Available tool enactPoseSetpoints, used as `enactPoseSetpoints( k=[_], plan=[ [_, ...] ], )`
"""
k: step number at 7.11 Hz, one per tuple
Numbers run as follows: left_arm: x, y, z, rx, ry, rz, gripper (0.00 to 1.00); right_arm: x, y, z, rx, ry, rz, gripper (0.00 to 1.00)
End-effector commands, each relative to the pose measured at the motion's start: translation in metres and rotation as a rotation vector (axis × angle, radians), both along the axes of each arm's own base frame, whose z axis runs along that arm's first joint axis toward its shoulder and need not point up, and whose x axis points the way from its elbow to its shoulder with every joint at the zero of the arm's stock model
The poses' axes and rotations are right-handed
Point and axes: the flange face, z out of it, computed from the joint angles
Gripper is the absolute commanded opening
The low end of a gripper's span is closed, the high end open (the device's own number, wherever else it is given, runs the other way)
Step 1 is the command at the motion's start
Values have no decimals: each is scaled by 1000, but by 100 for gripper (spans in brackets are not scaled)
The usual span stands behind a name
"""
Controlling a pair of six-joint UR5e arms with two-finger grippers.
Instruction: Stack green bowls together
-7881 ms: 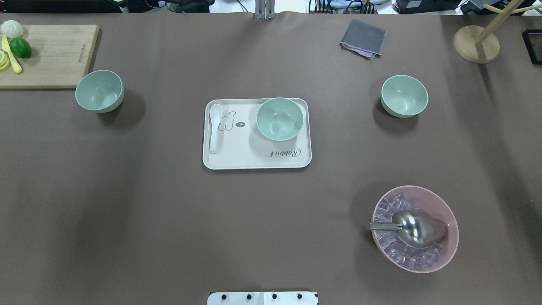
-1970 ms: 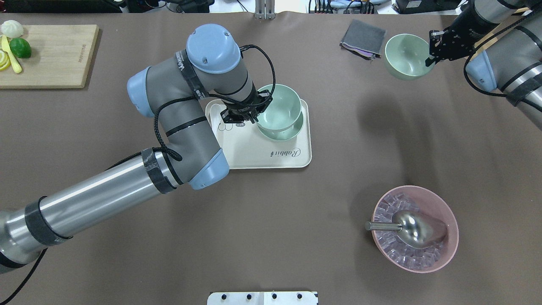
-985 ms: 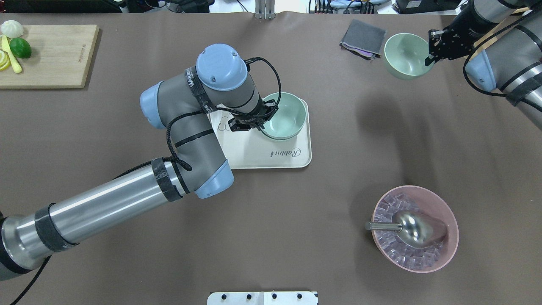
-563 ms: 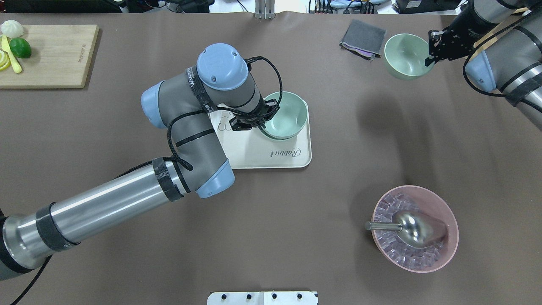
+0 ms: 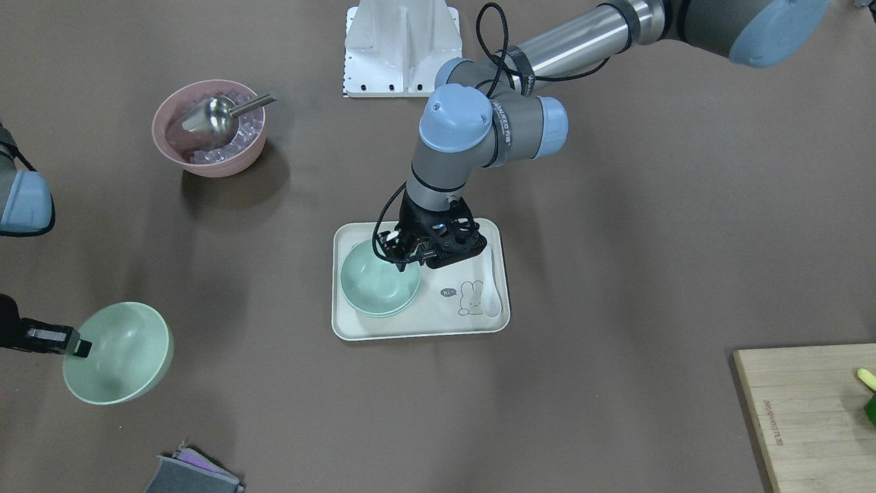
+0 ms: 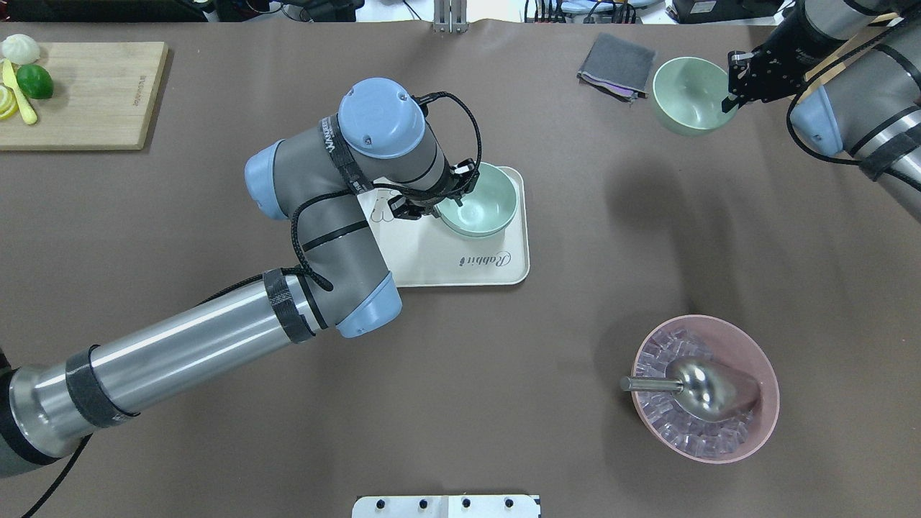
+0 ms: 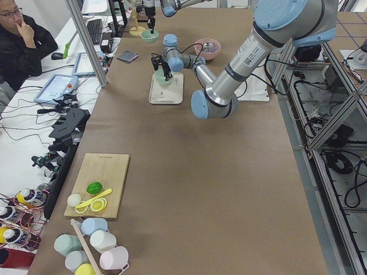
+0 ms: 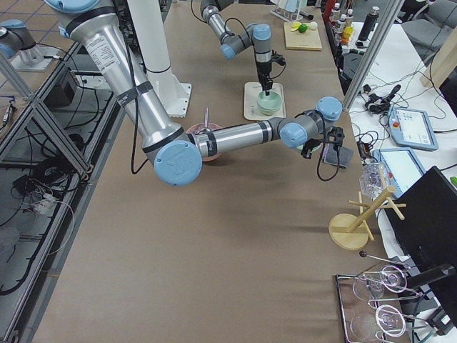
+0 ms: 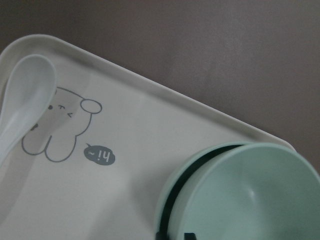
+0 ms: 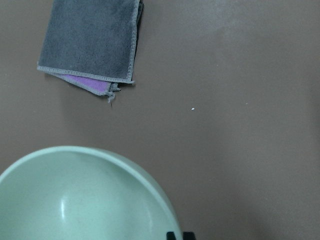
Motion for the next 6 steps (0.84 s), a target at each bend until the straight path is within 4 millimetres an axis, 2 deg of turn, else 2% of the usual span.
enactPoseSetpoints(
  k=[1,2,3,4,5,6],
  plan=[
    [-52,-25,-3,18,6,-7,98,-2,1,-28,24,-12,-3,0],
    [-112,-52,8,23,-30,42,98,-6,-3,-52,33,-15,-5,0],
    [-178,-63,30,85,-72,83,98,-22,-5,-74,52,-21,-23,0],
    [-254,-68,64,131,-106,114,98,-53,-2,-102,74,-32,-50,0],
    [-324,-69,99,185,-120,145,98,-94,5,-140,62,-46,-56,0],
    [-377,-70,132,204,-123,158,98,-133,15,-180,61,-61,-65,0]
  ],
)
